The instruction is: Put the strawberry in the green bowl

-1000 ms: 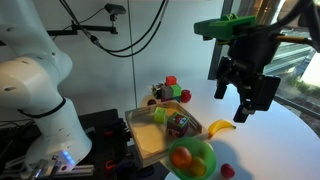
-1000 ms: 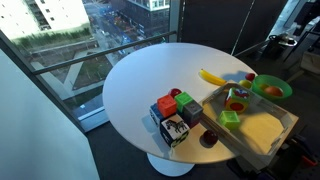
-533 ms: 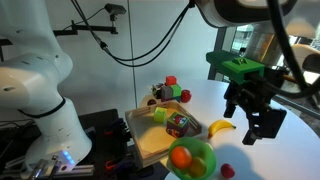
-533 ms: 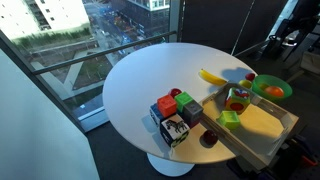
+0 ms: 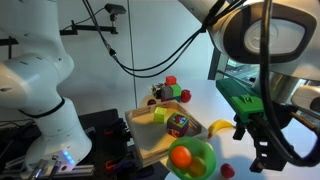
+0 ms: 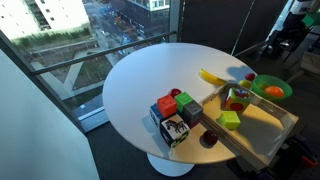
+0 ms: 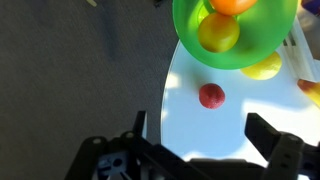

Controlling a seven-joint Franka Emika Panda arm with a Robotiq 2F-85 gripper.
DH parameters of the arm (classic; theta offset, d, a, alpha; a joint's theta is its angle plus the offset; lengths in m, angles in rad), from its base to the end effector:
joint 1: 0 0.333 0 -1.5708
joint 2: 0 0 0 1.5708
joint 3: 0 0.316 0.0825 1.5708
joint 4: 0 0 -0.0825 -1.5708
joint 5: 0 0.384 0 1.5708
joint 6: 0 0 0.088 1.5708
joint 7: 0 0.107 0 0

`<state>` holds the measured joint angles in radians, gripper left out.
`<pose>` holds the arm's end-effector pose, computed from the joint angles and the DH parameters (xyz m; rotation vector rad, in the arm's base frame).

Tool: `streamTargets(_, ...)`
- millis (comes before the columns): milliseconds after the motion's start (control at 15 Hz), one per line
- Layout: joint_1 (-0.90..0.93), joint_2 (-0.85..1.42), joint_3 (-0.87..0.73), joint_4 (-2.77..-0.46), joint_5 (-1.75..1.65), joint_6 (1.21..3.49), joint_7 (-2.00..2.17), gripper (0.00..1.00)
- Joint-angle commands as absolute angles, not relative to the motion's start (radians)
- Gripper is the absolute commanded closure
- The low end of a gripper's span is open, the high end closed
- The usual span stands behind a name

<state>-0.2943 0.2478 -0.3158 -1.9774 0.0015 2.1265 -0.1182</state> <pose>0.4865 -0.3326 0.3426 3.0061 -0.7468 -0.1669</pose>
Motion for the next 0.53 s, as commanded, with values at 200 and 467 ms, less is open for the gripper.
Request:
streamTargets(200, -0.318, 0.312, -0.303, -1.956, 0.048, 2.191, -0.019, 0.0)
streamTargets(467, -0.314, 0.311, -0.302, -1.974, 0.025, 2.184, -0.017, 0.0)
